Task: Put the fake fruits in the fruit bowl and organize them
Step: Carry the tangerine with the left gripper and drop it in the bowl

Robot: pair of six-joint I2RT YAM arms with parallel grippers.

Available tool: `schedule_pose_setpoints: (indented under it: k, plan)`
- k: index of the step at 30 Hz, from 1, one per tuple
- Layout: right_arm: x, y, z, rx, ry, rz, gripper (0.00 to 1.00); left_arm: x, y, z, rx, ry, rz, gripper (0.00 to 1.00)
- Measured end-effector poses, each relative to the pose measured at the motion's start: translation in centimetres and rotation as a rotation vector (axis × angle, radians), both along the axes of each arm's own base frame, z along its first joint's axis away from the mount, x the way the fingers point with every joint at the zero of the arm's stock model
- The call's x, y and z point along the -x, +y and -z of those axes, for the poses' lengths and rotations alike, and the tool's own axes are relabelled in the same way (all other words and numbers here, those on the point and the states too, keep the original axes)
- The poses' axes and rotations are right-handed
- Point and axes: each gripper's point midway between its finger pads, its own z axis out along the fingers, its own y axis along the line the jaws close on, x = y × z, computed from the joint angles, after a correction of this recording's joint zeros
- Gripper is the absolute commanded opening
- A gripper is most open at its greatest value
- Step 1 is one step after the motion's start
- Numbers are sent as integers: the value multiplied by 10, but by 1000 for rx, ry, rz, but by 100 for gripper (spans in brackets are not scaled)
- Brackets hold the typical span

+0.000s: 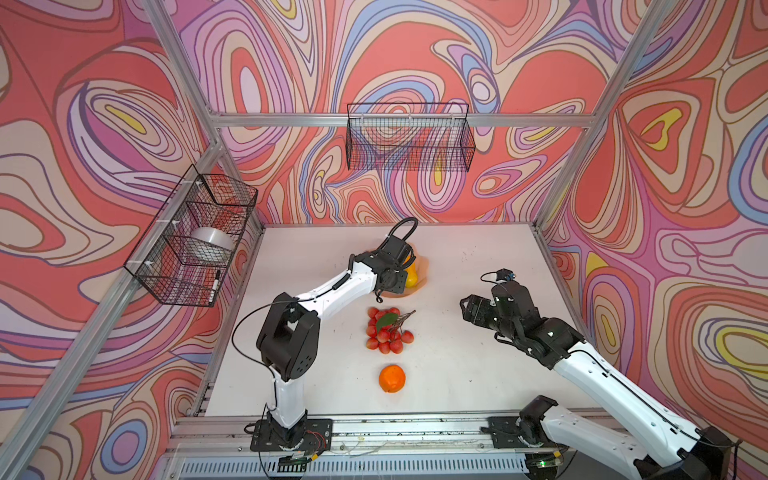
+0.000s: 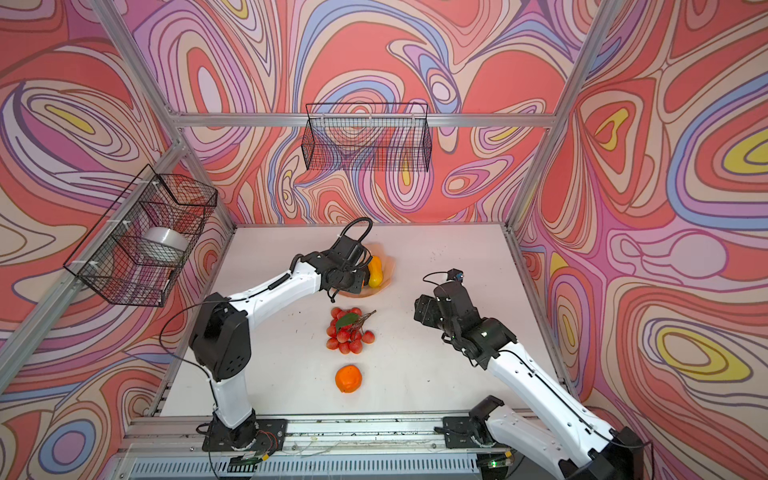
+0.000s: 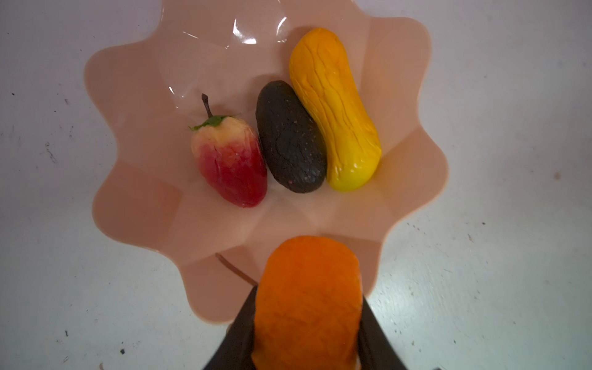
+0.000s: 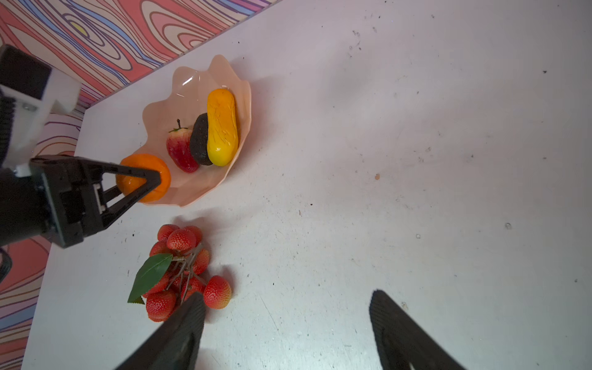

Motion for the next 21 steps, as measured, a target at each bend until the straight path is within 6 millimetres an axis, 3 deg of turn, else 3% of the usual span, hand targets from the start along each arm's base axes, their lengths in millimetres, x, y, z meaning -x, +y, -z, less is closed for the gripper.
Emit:
schedule_pose_setpoints:
  k: [6,11,17,21]
  plan:
    - [6,-4,0,5,7,1,84,-16,9,31,-32,47,-44,44]
    - [7,-5,10,19,29,0,84,-26,9,42,-34,59,-72,62]
    - [5,-1,20,47,60,-24,79,-26,8,35,-12,50,-80,74]
    - [5,11,35,48,117,-73,74,-20,11,11,29,3,-86,76]
